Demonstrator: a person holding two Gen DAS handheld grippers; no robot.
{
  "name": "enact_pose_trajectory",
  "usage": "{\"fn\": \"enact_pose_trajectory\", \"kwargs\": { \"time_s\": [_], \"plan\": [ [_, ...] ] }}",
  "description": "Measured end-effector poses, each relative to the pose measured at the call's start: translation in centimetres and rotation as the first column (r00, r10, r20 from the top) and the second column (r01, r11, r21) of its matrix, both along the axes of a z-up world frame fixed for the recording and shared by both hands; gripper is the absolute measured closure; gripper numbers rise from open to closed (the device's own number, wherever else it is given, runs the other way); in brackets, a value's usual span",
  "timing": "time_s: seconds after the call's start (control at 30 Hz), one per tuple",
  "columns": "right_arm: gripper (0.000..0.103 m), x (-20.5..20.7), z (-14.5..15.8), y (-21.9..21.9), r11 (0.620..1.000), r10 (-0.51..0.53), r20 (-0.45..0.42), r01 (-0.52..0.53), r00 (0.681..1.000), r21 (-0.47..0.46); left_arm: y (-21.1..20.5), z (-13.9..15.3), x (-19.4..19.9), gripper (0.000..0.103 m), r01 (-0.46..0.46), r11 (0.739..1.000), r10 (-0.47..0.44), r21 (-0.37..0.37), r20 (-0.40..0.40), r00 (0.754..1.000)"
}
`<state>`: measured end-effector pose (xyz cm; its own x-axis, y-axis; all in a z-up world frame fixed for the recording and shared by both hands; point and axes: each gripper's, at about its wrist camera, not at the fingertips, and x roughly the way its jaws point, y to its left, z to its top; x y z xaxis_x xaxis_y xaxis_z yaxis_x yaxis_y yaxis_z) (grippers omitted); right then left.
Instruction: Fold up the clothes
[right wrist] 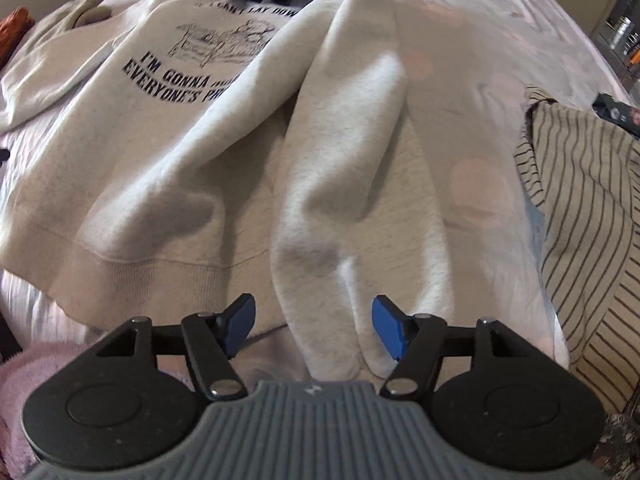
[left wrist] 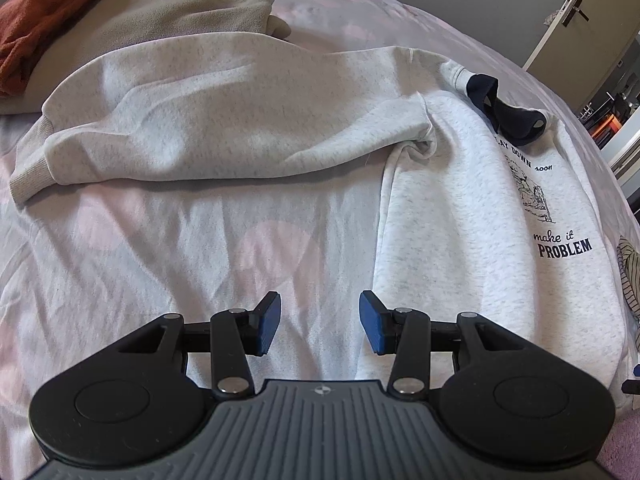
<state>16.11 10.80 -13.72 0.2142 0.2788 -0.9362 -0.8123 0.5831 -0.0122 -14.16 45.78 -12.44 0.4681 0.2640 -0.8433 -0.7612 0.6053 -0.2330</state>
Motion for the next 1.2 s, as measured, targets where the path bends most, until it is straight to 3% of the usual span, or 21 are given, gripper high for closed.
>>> {"fn": "enact_pose_trajectory", "kwargs": {
  "time_s": [0.1,0.17,0.23,0.27,0.3,0.33,0.37,0.57,0.83,1.0,1.2],
  "plan": [
    [0.038,0.0,-1.0,1.1,0.997,0.05,0.004,-0.05,0.999,-0.064,0.0,-0.2,0.1,0.062,0.0,1.0,0.0,-0.004,-0.011,1.0],
    [0.049,0.2,-1.7,1.7,0.993,0.068,0.007,-0.067,0.998,-0.101,-0.1,-0.3,0.3,0.062,0.006,1.0,-0.006,-0.004,-0.019,1.0],
    [0.064,0.6,-2.3,1.8,0.99,0.064,-0.002,-0.063,0.998,-0.125,-0.1,-0.3,0.3,0.062,0.01,1.0,-0.01,-0.003,-0.025,1.0],
    [0.067,0.7,-2.4,1.6,0.991,0.053,-0.003,-0.053,0.999,-0.119,-0.1,-0.3,0.3,0.062,0.009,1.0,-0.009,-0.003,-0.025,1.0],
    [0.075,0.9,-2.4,1.4,0.993,0.043,-0.004,-0.043,0.999,-0.112,-0.1,-0.3,0.3,0.062,0.008,1.0,-0.008,-0.004,-0.025,1.0],
    [0.091,1.1,-2.4,1.2,0.994,0.028,-0.002,-0.028,1.0,-0.101,-0.1,-0.3,0.3,0.062,0.007,1.0,-0.007,-0.004,-0.024,1.0],
    [0.096,1.1,-2.1,0.8,0.997,0.007,0.006,-0.006,1.0,-0.076,-0.1,-0.3,0.2,0.062,0.005,1.0,-0.006,-0.005,-0.024,1.0],
    [0.098,1.7,1.9,-2.7,0.99,-0.121,0.102,0.113,0.987,0.079,0.0,-0.3,0.2,0.062,0.003,1.0,-0.003,-0.011,-0.025,1.0],
    [0.099,8.3,11.5,-5.8,0.938,-0.305,0.253,0.244,0.918,0.246,-0.4,0.0,0.4,0.062,0.014,1.0,-0.014,0.005,0.002,1.0],
    [0.099,14.2,15.0,-6.5,0.927,-0.364,0.342,0.304,0.866,0.218,0.3,-0.7,0.3,0.062,-0.023,0.999,0.022,-0.026,-0.004,1.0],
    [0.1,22.1,14.7,-8.5,0.88,-0.472,0.362,0.455,0.804,0.135,0.7,-1.3,0.5,0.062,-0.051,0.998,0.05,-0.042,-0.031,0.998]
  ]
}}
